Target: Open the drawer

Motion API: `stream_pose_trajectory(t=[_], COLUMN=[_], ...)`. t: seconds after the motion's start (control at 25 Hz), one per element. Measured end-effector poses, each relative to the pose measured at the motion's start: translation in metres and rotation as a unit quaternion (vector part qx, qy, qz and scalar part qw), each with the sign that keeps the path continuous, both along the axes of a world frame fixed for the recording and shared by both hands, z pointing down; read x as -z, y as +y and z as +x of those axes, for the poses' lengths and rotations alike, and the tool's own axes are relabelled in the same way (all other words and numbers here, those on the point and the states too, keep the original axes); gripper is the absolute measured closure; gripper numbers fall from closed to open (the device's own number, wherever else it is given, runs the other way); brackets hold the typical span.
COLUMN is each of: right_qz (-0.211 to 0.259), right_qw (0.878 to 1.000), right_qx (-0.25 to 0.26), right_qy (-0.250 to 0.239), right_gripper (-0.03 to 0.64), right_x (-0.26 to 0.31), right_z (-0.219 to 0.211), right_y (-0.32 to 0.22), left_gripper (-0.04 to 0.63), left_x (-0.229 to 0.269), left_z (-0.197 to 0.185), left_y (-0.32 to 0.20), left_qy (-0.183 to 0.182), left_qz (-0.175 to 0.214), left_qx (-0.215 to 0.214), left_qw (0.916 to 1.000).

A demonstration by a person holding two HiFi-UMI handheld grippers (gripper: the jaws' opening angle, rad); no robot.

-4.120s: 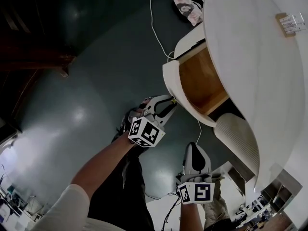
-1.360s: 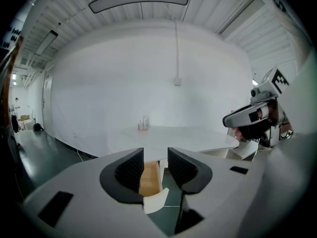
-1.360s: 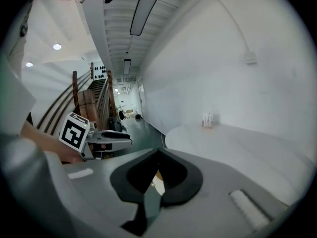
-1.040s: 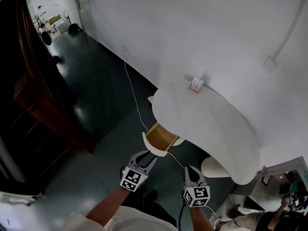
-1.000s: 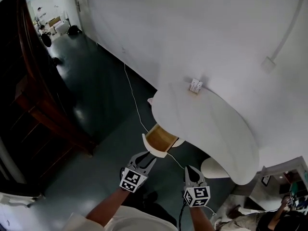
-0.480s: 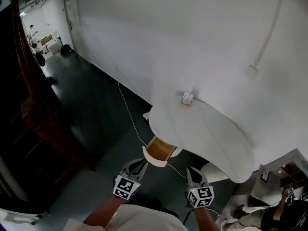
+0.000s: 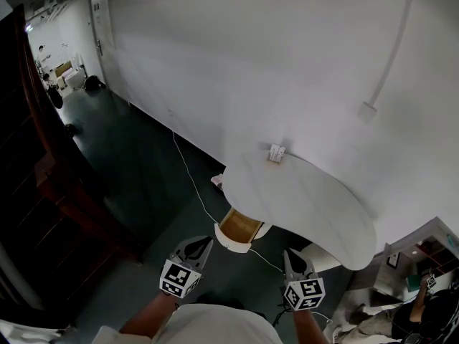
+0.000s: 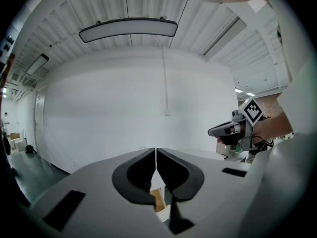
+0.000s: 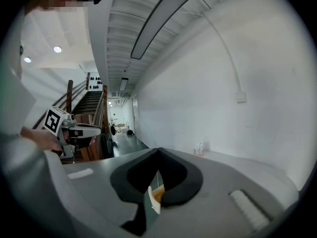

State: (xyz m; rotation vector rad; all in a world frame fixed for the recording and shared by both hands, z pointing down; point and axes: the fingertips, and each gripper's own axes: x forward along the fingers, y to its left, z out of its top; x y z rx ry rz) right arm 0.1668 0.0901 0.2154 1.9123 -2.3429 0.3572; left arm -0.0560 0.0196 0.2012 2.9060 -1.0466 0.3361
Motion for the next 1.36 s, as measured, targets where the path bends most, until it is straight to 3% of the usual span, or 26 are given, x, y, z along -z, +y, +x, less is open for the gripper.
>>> stream_pose_trajectory(t=[0.4, 1.36], right_qz=[0.013, 0.012], right_qw=[1.000, 1.000], right_qx=[0.015, 0.019], right_qy=[0.019, 0.011], right_gripper=[0.606, 0.606], right_x=[0.015, 0.017], right_z=[-0.009, -0.014], right_y=[0.009, 0.016], left_gripper=[0.589, 0.589], left_x=[0.009, 0.002], left_z=[-0.014, -0.012], left_y=[0.008, 0.019], left_qy=[0.022, 0.031], left_qz=[-0.006, -0.018], left_qx=[0.010, 0.008], left_qw=[0.9997, 0.9993])
